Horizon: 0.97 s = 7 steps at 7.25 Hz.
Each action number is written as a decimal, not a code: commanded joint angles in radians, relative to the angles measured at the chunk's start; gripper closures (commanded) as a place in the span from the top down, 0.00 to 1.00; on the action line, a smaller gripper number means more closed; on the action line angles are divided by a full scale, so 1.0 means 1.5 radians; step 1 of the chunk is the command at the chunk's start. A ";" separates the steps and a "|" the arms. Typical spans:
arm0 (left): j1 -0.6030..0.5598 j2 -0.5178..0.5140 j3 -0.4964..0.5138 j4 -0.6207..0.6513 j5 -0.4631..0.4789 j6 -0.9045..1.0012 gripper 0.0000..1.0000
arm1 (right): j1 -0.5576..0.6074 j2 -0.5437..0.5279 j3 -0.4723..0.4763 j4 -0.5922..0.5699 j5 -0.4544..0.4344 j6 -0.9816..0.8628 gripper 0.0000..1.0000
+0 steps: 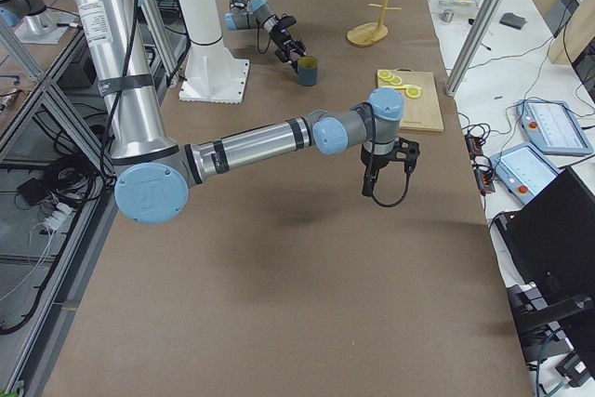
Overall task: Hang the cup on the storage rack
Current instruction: 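Close the left gripper on the blue mug's handle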
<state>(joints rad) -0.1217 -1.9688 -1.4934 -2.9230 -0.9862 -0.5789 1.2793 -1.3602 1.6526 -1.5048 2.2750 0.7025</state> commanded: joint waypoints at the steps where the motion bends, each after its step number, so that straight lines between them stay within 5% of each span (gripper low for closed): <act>1: 0.001 -0.015 0.011 -0.001 -0.002 -0.003 0.58 | 0.000 0.000 -0.004 0.000 0.001 0.000 1.00; 4: 0.000 -0.013 0.005 -0.002 -0.005 -0.004 0.04 | 0.000 0.001 -0.008 0.000 0.000 0.000 1.00; 7: -0.010 -0.012 0.001 -0.010 -0.006 -0.058 0.00 | 0.000 0.001 -0.008 0.001 0.001 0.000 1.00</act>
<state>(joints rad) -0.1262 -1.9871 -1.4903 -2.9320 -0.9927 -0.6208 1.2793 -1.3591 1.6415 -1.5045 2.2763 0.7026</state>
